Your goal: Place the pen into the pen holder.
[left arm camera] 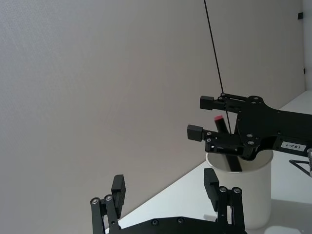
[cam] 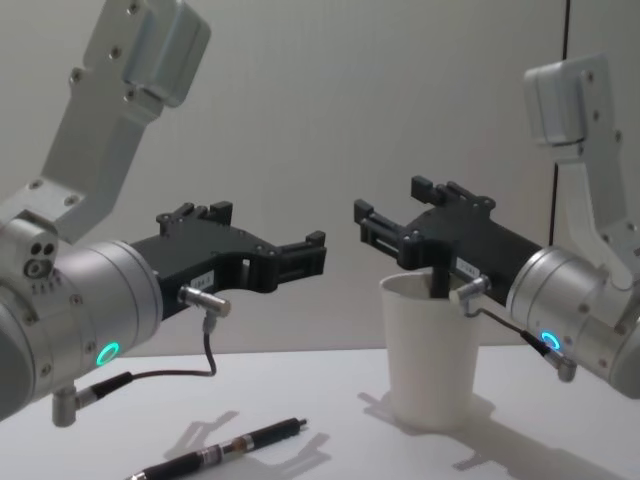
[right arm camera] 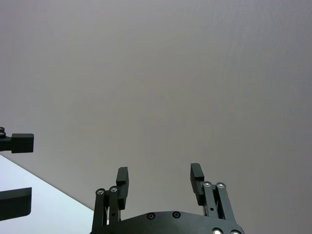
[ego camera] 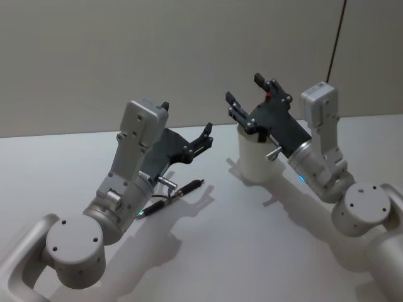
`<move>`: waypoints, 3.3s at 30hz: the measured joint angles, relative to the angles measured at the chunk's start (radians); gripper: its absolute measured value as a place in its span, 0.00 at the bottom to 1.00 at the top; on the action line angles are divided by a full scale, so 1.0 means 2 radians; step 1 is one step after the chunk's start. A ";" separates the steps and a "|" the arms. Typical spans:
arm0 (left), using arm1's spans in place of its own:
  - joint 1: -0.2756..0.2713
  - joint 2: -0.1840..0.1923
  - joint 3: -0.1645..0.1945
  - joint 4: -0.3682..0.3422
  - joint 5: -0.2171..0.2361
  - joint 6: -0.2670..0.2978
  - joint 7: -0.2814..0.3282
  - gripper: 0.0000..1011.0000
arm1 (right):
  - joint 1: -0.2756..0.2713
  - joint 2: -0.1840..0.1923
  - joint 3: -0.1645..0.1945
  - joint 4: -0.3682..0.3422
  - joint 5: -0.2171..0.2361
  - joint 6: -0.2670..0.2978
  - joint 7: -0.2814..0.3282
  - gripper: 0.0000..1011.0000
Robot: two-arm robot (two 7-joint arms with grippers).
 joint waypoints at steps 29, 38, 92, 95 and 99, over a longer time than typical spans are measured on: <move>0.000 0.000 0.000 0.000 0.000 0.000 0.000 0.99 | -0.066 0.043 0.025 -0.135 0.054 0.062 -0.008 0.99; 0.000 0.000 0.000 0.000 0.000 0.000 0.000 0.99 | -0.090 0.056 0.031 -0.173 0.069 0.082 -0.020 0.99; 0.000 0.000 0.000 0.000 0.000 0.000 0.000 0.99 | -0.256 0.138 0.055 -0.376 0.119 0.254 -0.117 0.99; 0.000 0.000 0.000 0.000 0.000 0.000 -0.001 0.99 | -0.256 0.138 0.055 -0.376 0.119 0.254 -0.117 0.99; -0.001 -0.001 -0.001 0.001 -0.001 0.000 -0.006 0.99 | -0.256 0.138 0.055 -0.376 0.119 0.254 -0.117 0.99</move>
